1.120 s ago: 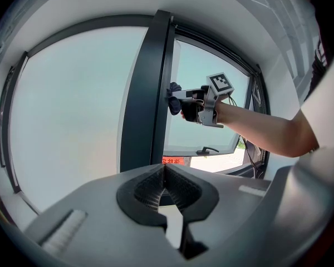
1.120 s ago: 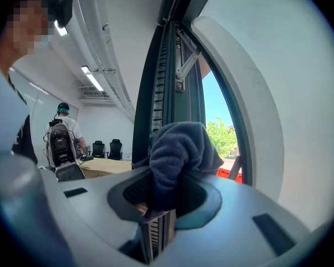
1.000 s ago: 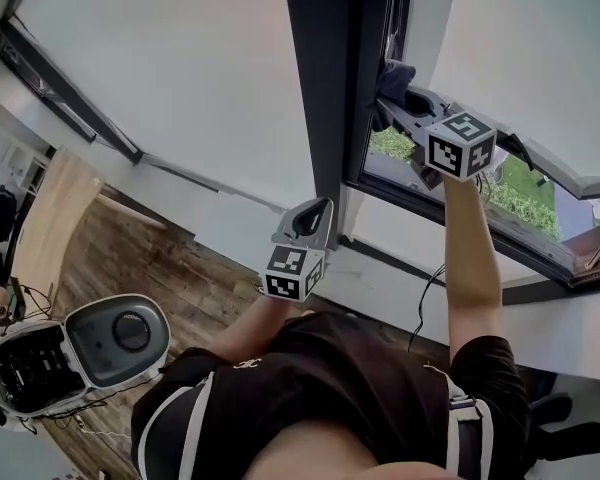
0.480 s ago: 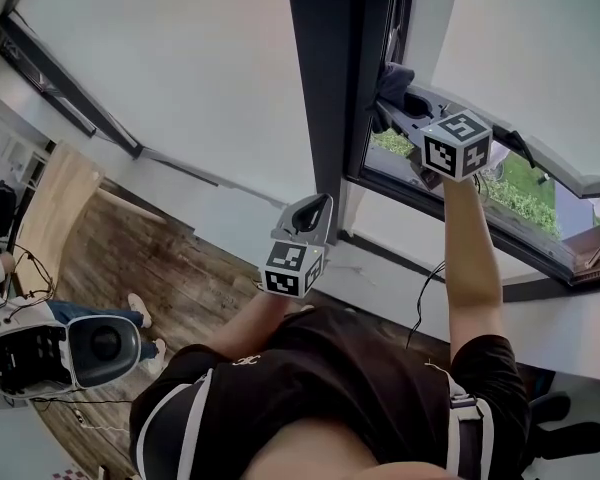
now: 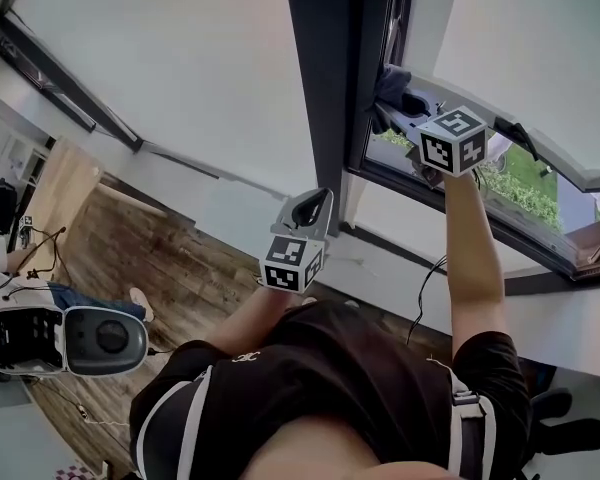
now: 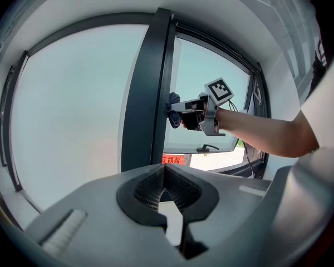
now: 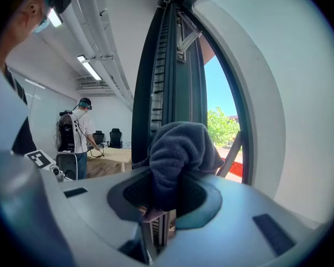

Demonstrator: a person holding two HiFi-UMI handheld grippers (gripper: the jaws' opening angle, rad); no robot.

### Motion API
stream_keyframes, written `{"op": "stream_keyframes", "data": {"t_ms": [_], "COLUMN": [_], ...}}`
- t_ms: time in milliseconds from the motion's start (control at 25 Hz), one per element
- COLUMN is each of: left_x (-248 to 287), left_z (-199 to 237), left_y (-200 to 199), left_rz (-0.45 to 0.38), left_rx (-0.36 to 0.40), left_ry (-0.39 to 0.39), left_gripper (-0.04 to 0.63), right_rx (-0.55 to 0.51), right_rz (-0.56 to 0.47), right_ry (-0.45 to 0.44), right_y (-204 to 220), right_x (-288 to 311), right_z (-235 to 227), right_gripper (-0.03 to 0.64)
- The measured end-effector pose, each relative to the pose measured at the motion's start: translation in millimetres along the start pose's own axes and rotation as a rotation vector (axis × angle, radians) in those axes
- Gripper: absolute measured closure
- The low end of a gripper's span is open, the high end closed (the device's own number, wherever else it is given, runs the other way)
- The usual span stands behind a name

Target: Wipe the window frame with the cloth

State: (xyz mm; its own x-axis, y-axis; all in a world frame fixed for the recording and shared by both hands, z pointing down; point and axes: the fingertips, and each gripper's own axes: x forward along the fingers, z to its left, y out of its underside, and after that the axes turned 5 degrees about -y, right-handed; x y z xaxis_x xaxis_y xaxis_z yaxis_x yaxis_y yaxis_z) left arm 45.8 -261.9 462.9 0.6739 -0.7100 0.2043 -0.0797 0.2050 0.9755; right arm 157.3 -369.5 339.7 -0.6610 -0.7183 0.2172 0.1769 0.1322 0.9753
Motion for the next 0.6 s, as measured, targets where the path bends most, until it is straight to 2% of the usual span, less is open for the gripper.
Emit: {"op": "stream_keyframes", "data": {"t_ms": [240, 600], "left_x": [2.7, -0.3], "left_z": [3.8, 6.7], "left_y": [1.8, 3.5], "left_rz": [0.003, 0.007], "left_rx": [-0.005, -0.013], "left_ry": [-0.003, -0.011], "left_gripper": [0.586, 0.586], "right_rx": [0.003, 0.016], "right_rz": [0.046, 0.049], "right_ry": [-0.005, 0.004], "right_y": [16.1, 28.7], "right_x": [6.6, 8.7], "right_z": [-1.8, 0.8], "right_gripper": [0.528, 0.528]}}
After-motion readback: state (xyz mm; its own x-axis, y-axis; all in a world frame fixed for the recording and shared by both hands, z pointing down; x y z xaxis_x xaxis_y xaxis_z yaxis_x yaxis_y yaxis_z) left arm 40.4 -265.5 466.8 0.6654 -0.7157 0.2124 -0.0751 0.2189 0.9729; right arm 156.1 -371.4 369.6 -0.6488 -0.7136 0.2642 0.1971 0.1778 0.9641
